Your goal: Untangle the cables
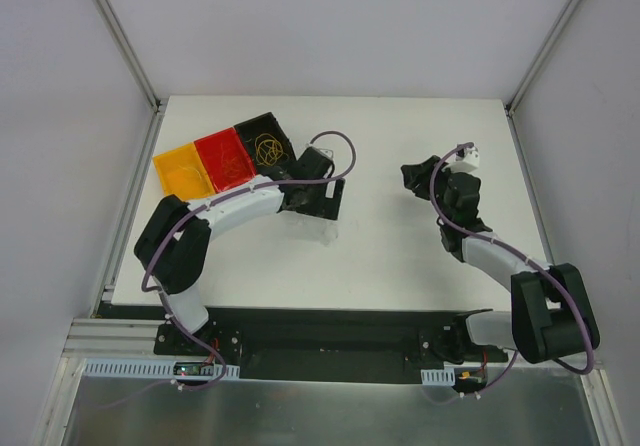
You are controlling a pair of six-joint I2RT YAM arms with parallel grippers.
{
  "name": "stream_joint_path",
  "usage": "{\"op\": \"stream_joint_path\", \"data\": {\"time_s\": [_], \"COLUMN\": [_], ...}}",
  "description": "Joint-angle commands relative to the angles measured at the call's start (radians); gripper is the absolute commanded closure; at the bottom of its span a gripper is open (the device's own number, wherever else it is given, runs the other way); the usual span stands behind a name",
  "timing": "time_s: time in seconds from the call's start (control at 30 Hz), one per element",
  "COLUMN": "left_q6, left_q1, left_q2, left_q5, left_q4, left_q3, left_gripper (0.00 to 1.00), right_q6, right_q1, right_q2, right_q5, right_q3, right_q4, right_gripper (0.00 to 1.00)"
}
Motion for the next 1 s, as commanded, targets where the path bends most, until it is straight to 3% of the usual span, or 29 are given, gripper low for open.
{"op": "stream_joint_path", "data": {"time_s": [0.0, 0.33, 0.47, 0.67, 0.73, 0.77, 0.97], "left_q6": [0.148, 0.177, 0.173, 0.165, 0.165, 0.170, 0.220], "left_q1": [0.016, 0.088, 0.087, 0.085, 0.087, 0.087, 0.122], "left_q2": [0.086, 0.230, 0.264, 0.218, 0.168, 0.134, -0.085], "left_q5": [0.007, 0.140, 0.153, 0.038, -0.002, -0.018, -0.036], "left_q4": [-0.125, -0.170, -0.170, -0.170, -0.168, -0.168, -0.178], "left_q3": [0.121, 0.198, 0.188, 0.142, 0.120, 0.111, 0.048], "left_gripper": [0.01, 0.05, 0.27, 0.84, 0.95, 0.99, 1.00], "right_q6": [0.054, 0.087, 0.099, 0.119, 0.122, 0.124, 0.142], "right_q1": [-0.025, -0.054, -0.065, -0.083, -0.086, -0.089, -0.102], "right_q2": [0.021, 0.037, 0.041, 0.058, 0.056, 0.056, 0.066], "right_q5": [-0.069, -0.112, -0.116, -0.144, -0.147, -0.149, -0.169], "right_q3": [0.002, -0.009, -0.015, -0.016, -0.016, -0.018, -0.019], "right_q4": [0.100, 0.134, 0.146, 0.161, 0.163, 0.163, 0.169], "right_gripper": [0.50, 0.51, 0.51, 0.51, 0.51, 0.51, 0.51]}}
